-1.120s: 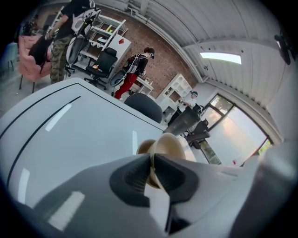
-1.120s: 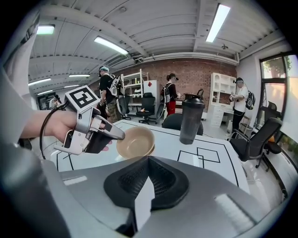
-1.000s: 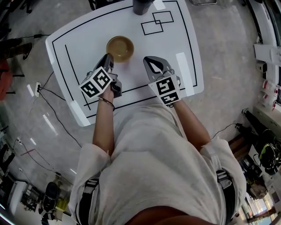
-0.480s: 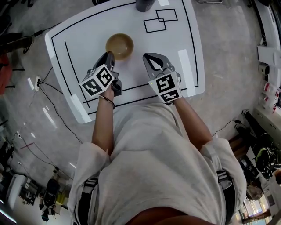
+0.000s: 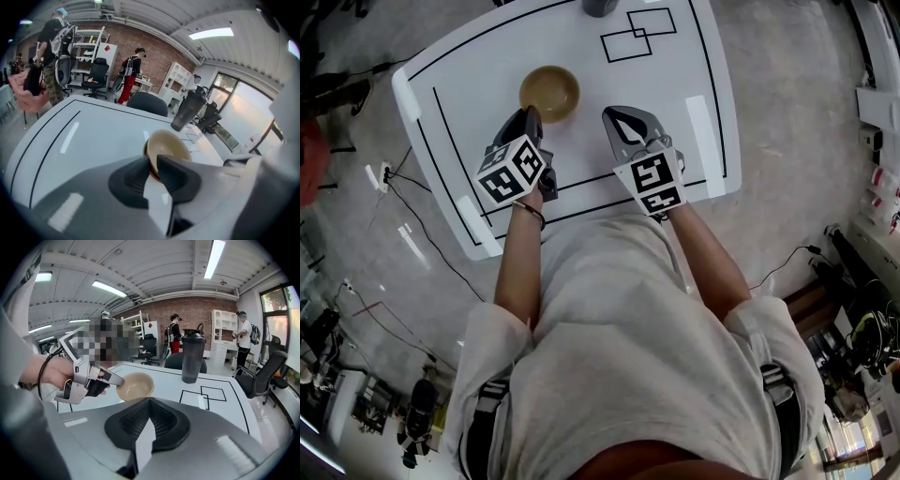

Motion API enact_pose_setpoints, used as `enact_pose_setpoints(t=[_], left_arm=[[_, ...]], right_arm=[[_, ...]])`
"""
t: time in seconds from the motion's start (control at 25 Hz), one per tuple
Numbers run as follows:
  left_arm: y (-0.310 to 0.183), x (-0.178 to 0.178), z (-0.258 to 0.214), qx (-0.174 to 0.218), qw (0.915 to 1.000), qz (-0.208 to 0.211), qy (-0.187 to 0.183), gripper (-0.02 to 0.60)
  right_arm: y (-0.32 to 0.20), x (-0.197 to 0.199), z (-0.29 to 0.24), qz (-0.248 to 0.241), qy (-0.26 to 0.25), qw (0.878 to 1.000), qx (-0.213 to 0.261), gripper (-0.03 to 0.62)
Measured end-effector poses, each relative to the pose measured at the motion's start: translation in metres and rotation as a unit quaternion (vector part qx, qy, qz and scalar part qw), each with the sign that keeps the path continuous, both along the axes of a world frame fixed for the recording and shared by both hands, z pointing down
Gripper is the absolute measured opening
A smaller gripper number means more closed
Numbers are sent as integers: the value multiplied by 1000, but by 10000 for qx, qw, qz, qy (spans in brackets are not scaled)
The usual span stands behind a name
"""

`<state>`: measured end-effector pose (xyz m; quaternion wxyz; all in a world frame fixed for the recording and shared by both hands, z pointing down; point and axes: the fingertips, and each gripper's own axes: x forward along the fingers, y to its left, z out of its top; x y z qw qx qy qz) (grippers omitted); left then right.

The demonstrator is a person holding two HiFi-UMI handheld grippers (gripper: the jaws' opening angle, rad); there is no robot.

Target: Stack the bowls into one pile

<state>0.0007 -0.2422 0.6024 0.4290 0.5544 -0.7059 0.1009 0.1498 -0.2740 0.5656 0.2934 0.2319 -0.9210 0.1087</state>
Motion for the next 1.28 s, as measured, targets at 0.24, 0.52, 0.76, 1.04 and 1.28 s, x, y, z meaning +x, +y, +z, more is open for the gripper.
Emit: enact_pose_setpoints(t=[0.24, 0.52, 0.76, 1.04, 1.28], left_arm=[[-1, 6, 3, -236, 9984, 238, -453, 78], [-1, 12, 1, -347, 9945, 648, -752, 142], [10, 10, -15, -157, 9920, 689, -1045, 187], [44, 8, -45, 329, 9905, 642, -1173, 79], [79, 15, -73, 904, 9822, 789, -1448, 3]], right_arm=[[3, 5, 1, 78, -97, 9999, -84, -2], [2, 12, -6, 187, -112, 9998, 0, -2], [11, 17, -7, 388, -106, 9992, -24, -2], [28, -1, -32, 323, -292, 9988, 240, -2], [56, -11, -46, 409, -429, 9974, 400, -2]])
